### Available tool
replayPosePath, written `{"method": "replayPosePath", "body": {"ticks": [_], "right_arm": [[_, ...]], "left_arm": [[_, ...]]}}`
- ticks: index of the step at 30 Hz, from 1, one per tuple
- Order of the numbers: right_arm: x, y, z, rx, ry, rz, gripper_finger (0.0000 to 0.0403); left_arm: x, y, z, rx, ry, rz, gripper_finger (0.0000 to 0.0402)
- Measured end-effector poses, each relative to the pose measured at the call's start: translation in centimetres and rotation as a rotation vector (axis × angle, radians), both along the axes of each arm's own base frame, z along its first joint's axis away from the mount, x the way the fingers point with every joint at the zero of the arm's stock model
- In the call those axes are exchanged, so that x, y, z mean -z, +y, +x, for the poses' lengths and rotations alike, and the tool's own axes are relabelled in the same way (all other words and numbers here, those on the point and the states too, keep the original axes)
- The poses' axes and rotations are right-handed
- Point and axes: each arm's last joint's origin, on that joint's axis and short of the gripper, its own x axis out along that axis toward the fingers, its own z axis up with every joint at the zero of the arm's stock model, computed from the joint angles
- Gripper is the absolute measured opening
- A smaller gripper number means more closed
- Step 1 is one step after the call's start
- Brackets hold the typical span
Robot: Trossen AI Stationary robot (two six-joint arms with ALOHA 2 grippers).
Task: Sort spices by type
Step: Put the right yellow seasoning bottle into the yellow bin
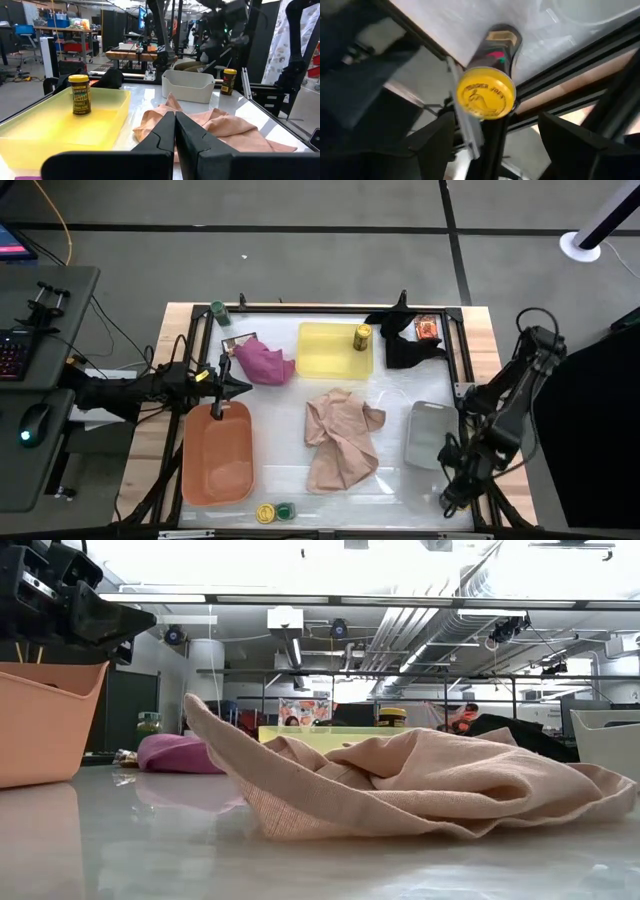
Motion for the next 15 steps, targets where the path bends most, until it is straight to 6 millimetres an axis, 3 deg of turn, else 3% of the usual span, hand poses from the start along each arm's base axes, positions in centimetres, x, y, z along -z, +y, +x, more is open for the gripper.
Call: {"method": "replayPosePath", "body": {"ticks": [4,15], "right_arm": [[1.6,0.4,-0.3,-0.023,0.056,-0.054,0.0281],[1.8,0.2,0.0,0.004,0.069,-0.071,0.0281]], "left_arm": [[0.0,0.0,0.0,0.0,0.0,0.0,0.0],[0.0,0.0,0.0,0.0,0.0,0.0,0.0]]}}
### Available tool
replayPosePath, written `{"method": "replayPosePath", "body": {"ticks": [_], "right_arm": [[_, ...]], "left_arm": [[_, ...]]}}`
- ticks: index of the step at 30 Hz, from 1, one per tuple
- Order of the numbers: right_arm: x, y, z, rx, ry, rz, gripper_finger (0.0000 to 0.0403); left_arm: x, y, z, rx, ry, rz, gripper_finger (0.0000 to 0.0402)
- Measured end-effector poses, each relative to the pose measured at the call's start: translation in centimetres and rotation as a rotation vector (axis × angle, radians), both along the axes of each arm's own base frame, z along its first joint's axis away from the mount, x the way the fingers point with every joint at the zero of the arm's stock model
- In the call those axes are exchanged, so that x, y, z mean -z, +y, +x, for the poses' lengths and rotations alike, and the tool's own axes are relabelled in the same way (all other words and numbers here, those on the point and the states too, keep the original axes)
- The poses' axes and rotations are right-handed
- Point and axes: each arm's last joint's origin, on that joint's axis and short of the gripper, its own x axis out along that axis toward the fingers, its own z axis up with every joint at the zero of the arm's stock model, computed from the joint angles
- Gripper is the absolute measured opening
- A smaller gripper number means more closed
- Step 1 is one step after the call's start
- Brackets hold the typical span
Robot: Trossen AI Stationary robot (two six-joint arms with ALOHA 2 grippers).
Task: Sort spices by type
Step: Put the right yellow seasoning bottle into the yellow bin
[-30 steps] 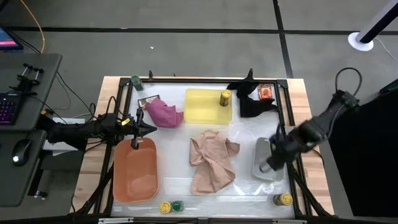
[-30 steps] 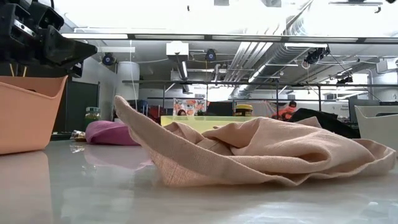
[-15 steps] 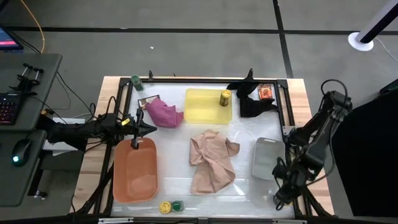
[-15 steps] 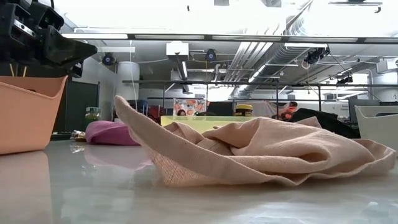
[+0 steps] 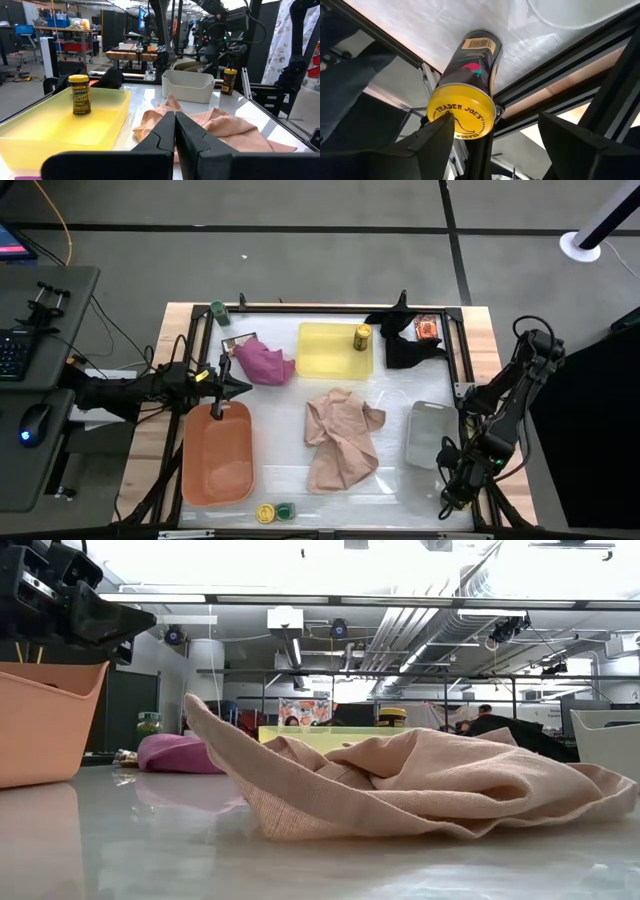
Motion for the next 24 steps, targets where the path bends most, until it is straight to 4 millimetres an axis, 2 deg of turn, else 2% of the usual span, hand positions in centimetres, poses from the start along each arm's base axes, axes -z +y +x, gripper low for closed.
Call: {"method": "replayPosePath", "body": {"ticks": [5,12,15,24], "right_arm": [[-0.4,-0.3,0.1,0.012,-0.015,-0.006,0.0281],[-2.2,0.1,0.5,0.053,-0.025,0.018,0.0281],[-2.3,0.3,0.6,0.076,0.008,0.056,0.0281],[-1.7,0.7,0.9,0.125,0.048,0.029,0.0281]], "left_arm": [[0.0,0.0,0.0,0.0,0.0,0.0,0.0],[0.0,0.0,0.0,0.0,0.0,0.0,0.0],[0.0,0.0,0.0,0.0,0.0,0.0,0.0],[0.0,0.0,0.0,0.0,0.0,0.0,0.0]]}}
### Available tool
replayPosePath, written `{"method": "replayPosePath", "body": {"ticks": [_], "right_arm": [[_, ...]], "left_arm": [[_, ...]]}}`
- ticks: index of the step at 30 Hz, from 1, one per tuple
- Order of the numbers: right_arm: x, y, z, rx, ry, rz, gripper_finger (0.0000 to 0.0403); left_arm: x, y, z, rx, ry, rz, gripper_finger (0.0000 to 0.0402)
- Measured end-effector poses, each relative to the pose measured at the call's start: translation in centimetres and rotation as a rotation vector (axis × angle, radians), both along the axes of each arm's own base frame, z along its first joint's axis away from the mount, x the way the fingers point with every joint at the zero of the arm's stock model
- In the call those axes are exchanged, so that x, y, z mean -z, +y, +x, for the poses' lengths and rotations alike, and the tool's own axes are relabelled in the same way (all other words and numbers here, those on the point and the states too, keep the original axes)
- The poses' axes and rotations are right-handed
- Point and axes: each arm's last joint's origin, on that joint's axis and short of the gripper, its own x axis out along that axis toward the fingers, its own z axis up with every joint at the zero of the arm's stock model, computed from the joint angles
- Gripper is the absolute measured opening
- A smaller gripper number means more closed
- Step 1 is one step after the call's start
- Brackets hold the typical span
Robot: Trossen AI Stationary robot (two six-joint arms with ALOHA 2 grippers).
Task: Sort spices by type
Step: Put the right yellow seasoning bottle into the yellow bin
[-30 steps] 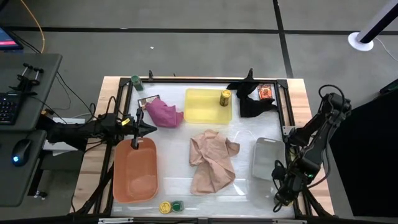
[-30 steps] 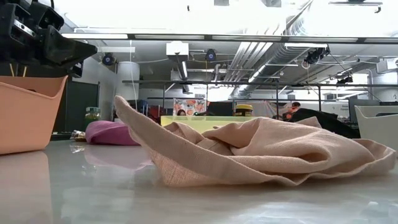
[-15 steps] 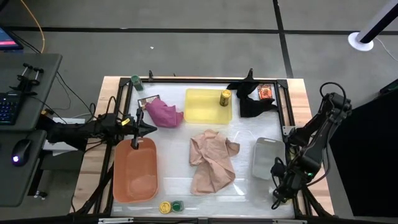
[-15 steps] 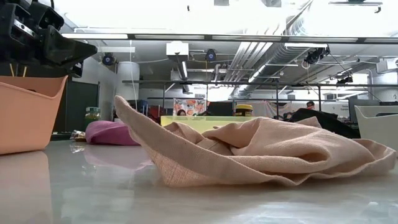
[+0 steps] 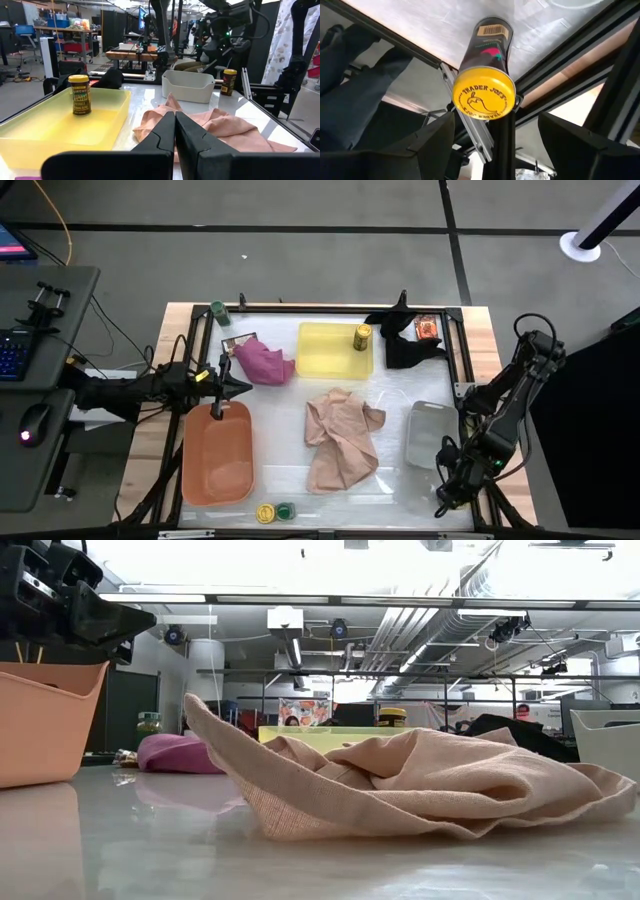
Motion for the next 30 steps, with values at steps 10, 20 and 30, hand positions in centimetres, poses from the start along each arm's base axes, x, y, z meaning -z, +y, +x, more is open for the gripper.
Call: {"method": "replayPosePath", "body": {"ticks": [10,20,30], "right_arm": [[1.9,1.1,1.3,-0.044,0.045,0.0,0.0281],[3.5,1.8,1.8,-0.063,0.091,-0.032,0.0281],[4.2,2.0,2.0,-0.086,0.105,-0.056,0.0258]], "left_arm": [[0.0,0.0,0.0,0.0,0.0,0.0,0.0],[0.0,0.0,0.0,0.0,-0.001,0.0,0.0],[0.0,0.0,0.0,0.0,0.0,0.0,0.0]]}}
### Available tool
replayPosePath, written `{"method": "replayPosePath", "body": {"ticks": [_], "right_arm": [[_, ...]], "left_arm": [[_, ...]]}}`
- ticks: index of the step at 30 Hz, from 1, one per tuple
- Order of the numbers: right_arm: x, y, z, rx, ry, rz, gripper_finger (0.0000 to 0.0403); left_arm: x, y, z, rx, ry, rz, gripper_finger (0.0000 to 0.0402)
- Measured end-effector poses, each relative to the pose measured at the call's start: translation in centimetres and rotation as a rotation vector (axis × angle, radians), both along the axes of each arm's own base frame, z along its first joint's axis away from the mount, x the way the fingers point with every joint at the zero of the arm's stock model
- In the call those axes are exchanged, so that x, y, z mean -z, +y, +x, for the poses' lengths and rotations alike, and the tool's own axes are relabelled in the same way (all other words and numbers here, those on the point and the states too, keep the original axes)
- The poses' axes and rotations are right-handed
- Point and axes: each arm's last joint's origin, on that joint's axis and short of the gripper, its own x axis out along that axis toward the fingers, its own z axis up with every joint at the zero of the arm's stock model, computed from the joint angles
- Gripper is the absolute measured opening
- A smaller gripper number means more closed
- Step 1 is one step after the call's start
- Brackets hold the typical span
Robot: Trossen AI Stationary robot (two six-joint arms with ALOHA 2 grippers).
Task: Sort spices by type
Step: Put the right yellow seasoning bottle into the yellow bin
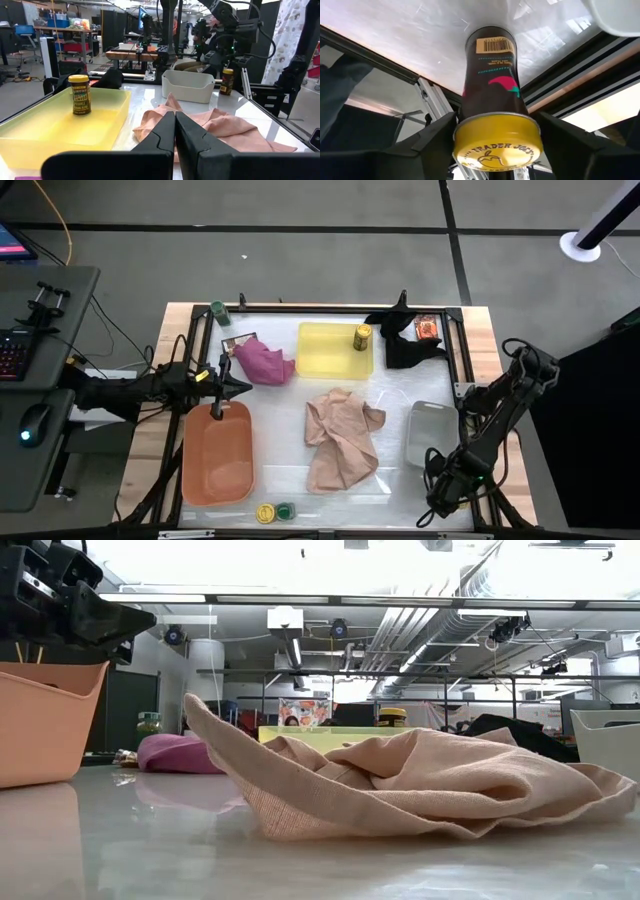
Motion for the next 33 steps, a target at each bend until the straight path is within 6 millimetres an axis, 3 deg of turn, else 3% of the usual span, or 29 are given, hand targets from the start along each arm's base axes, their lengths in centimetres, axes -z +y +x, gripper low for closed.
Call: {"method": "replayPosePath", "body": {"ticks": [3,6,11,14,17,22,25,28,33], "right_arm": [[-0.5,0.2,0.1,-0.011,-0.004,0.015,0.0222],[-2.5,1.0,0.6,-0.049,-0.03,0.089,0.0222],[-8.3,1.6,3.3,-0.08,-0.214,0.262,0.0222],[-11.7,-0.1,6.4,-0.026,-0.441,0.252,0.0222],[-14.0,-4.2,10.1,0.041,-0.657,0.13,0.0222],[-16.3,-14.6,14.7,0.121,-0.88,-0.183,0.0222],[-17.0,-21.1,15.4,0.197,-0.902,-0.379,0.0222],[-16.4,-26.2,15.0,0.283,-0.819,-0.486,0.0222],[-13.6,-30.9,15.2,0.322,-0.602,-0.497,0.0222]], "left_arm": [[0.0,0.0,0.0,0.0,0.0,0.0,0.0],[0.0,0.0,0.0,0.0,0.0,0.0,0.0],[0.0,0.0,0.0,0.0,0.0,0.0,0.0],[0.0,0.0,0.0,0.0,0.0,0.0,0.0],[0.0,0.0,0.0,0.0,0.0,0.0,0.0],[0.0,0.0,0.0,0.0,0.0,0.0,0.0],[0.0,0.0,0.0,0.0,0.0,0.0,0.0],[0.0,0.0,0.0,0.0,0.0,0.0,0.0],[0.0,0.0,0.0,0.0,0.0,0.0,0.0]]}}
